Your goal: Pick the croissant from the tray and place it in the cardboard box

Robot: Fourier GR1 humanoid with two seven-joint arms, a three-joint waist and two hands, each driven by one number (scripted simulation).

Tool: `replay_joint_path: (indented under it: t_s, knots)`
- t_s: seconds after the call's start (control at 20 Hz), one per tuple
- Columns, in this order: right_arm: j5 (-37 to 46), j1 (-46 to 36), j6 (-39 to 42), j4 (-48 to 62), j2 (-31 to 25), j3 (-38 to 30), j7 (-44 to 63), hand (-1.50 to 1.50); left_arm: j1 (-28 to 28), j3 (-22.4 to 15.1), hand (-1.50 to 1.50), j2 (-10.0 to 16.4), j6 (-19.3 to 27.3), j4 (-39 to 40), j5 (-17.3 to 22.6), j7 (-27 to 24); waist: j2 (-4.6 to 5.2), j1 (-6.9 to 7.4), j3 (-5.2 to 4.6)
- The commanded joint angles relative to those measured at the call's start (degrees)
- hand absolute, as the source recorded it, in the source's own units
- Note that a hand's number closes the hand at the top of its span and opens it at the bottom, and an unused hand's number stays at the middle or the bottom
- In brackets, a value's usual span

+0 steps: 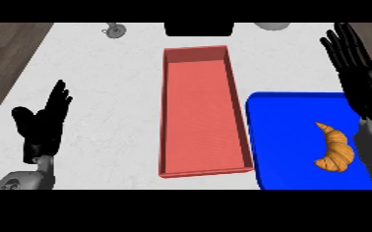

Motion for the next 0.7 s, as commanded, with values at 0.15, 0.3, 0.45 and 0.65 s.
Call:
replay_joint_path:
  t_s: [0.15,0.3,0.45,0.65]
  knots:
    - [-1.7,2.4,-5.8,1.5,-1.6,-11.0,-3.7,-1.50,0.3,-1.8,0.00,3.6,-0.8,-3.3,-5.6,-2.0,2.41,-1.35,-0.66]
    - [16.0,8.8,-12.9,8.4,-13.9,-8.2,2.9,-1.50,1.1,-2.6,0.00,3.7,-0.8,-3.7,-6.0,-2.0,4.67,-4.13,-2.18]
    - [9.8,9.0,-29.5,10.7,0.4,-16.5,1.2,-1.50,2.1,-5.2,0.00,3.6,-2.2,-5.7,-7.1,-1.6,2.55,-1.87,-0.61]
    - [5.9,13.2,-27.8,10.9,6.0,-20.0,-11.3,-1.50,5.1,-6.9,0.00,0.9,-1.1,-6.4,-8.9,-2.8,2.53,-0.80,-0.68]
